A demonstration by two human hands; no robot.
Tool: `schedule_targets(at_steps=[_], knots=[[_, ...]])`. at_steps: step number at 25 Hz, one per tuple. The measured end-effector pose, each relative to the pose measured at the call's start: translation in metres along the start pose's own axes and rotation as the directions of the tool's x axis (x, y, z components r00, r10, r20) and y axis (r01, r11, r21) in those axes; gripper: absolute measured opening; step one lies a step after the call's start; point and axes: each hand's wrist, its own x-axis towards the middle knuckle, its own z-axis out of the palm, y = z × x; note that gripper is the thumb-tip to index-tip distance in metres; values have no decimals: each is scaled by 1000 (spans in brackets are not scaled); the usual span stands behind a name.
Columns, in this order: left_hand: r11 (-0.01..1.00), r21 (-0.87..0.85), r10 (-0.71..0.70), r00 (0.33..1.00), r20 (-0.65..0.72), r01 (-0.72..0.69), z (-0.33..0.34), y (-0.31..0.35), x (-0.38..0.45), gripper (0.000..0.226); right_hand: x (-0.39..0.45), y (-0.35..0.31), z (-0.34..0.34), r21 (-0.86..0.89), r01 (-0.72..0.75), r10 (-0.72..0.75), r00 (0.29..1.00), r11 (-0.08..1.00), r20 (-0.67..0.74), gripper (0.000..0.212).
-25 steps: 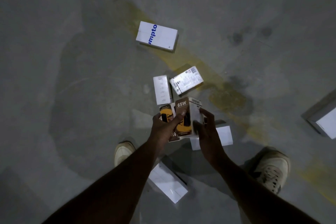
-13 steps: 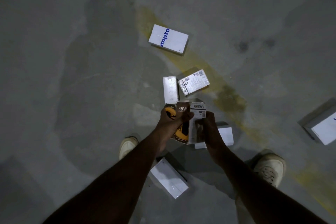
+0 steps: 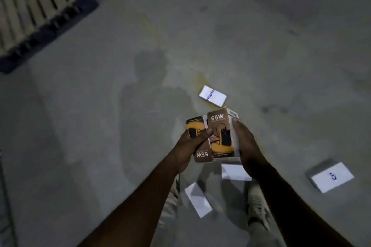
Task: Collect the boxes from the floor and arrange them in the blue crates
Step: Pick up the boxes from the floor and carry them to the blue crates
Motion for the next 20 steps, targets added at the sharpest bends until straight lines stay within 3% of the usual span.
schedule_targets(at_steps=[5,11,14,20], knots=[[985,-74,137,962,-235,-158,27,83,-136,60,-96,-91,40,-11,75,-71,977,997,199,75],[888,-328,206,916,-343,-323,40,108,-299,67,-209,-161,99,-141,62,5,903,988,430,51],[851,-353,236,884,-403,-388,24,107,-369,65,-266,-173,141,-201,66,50,851,977,524,52],[746,-410,268,800,-537,-525,-43,63,-502,63,-375,-137,242,-297,220,34,749,929,662,64]])
